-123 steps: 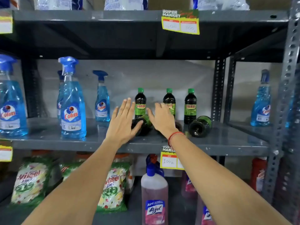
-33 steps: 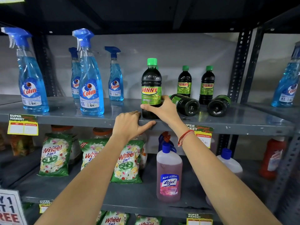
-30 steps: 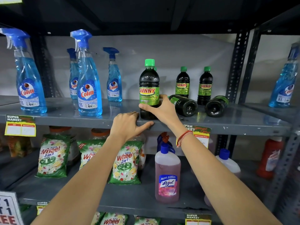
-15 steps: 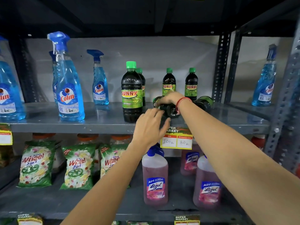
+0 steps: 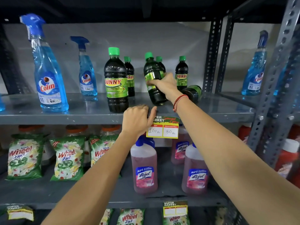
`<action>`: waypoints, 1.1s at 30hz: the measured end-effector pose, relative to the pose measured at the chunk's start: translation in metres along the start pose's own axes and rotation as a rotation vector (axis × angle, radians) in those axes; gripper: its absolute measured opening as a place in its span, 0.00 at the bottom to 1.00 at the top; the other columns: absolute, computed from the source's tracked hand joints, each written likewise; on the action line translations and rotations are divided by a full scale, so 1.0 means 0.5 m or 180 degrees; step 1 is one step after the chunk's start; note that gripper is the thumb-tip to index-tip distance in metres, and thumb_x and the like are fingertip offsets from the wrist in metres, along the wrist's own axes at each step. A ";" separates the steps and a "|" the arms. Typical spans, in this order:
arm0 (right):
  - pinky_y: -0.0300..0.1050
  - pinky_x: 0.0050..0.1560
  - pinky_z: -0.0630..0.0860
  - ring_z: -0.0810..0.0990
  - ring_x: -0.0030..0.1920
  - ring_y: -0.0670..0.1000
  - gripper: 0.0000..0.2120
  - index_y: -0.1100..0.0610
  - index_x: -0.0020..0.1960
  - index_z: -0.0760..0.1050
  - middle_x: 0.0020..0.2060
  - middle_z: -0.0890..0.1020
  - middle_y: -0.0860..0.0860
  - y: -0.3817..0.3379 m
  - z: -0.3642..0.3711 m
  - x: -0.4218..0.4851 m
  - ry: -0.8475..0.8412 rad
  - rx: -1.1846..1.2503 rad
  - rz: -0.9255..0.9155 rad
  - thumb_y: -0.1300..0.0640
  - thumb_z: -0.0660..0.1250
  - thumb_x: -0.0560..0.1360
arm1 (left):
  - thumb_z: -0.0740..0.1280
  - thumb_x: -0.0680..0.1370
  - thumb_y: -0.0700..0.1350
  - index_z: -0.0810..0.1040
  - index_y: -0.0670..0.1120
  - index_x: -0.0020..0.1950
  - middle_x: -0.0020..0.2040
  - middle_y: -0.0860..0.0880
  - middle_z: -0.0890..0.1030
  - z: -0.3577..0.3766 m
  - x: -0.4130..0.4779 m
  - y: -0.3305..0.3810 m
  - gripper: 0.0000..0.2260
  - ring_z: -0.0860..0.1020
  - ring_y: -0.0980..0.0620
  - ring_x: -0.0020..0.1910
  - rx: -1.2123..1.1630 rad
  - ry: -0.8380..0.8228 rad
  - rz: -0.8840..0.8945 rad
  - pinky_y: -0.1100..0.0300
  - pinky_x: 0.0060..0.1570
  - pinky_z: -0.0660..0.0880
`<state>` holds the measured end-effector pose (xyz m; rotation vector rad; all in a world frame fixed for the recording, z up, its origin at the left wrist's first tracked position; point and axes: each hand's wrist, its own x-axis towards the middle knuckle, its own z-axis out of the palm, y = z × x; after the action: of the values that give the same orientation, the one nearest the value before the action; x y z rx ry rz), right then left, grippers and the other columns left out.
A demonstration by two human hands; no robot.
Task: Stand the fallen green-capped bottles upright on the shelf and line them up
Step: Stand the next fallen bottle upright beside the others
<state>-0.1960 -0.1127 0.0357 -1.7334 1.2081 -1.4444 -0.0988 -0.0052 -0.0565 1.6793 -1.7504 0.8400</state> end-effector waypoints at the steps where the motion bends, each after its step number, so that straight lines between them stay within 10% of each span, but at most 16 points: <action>1: 0.47 0.53 0.75 0.77 0.54 0.55 0.39 0.60 0.62 0.68 0.55 0.78 0.56 0.003 0.000 -0.004 0.0080 -0.0040 -0.0131 0.49 0.80 0.57 | 0.47 0.80 0.57 0.80 0.44 0.41 0.38 0.47 0.83 0.001 0.000 0.001 0.27 0.80 0.45 0.36 0.0007 0.0003 -0.0003 0.56 0.31 0.66; 8: 0.53 0.64 0.71 0.72 0.63 0.57 0.44 0.60 0.67 0.64 0.62 0.75 0.57 0.009 -0.020 -0.010 -0.0272 -0.0434 -0.0511 0.44 0.79 0.59 | 0.43 0.78 0.58 0.81 0.44 0.43 0.41 0.47 0.84 0.005 0.000 0.000 0.30 0.81 0.46 0.38 -0.0050 0.0076 -0.0010 0.56 0.33 0.68; 15: 0.42 0.51 0.69 0.75 0.57 0.52 0.35 0.58 0.68 0.64 0.54 0.75 0.52 -0.051 -0.064 0.018 -0.0469 0.0106 -0.0473 0.52 0.73 0.66 | 0.44 0.79 0.59 0.80 0.44 0.45 0.41 0.47 0.84 0.002 -0.001 0.004 0.29 0.80 0.47 0.38 -0.0054 0.0065 -0.0058 0.56 0.34 0.70; 21: 0.52 0.61 0.69 0.69 0.65 0.59 0.49 0.60 0.68 0.60 0.65 0.70 0.59 -0.063 -0.055 0.028 -0.0151 -0.0937 -0.0809 0.35 0.74 0.59 | 0.43 0.78 0.59 0.80 0.45 0.46 0.42 0.47 0.84 0.003 -0.002 0.003 0.29 0.80 0.47 0.39 -0.0005 0.0016 -0.0089 0.56 0.36 0.72; 26: 0.46 0.48 0.74 0.77 0.55 0.52 0.35 0.59 0.67 0.62 0.52 0.76 0.50 -0.072 -0.063 0.033 -0.0949 0.0017 -0.0294 0.50 0.73 0.66 | 0.43 0.79 0.59 0.81 0.44 0.46 0.42 0.47 0.84 0.002 -0.003 0.005 0.29 0.80 0.47 0.39 -0.0008 0.0037 -0.0099 0.56 0.35 0.70; 33: 0.54 0.65 0.69 0.69 0.64 0.56 0.46 0.57 0.68 0.61 0.65 0.69 0.57 -0.067 -0.049 0.029 -0.0349 -0.0772 -0.0782 0.36 0.75 0.59 | 0.48 0.79 0.57 0.81 0.44 0.44 0.39 0.46 0.84 0.004 -0.002 0.006 0.26 0.80 0.46 0.37 -0.0047 0.0086 -0.0084 0.57 0.33 0.66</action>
<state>-0.2103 -0.1084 0.0770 -2.1610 1.1843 -1.3606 -0.1016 -0.0059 -0.0586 1.6704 -1.7088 0.8321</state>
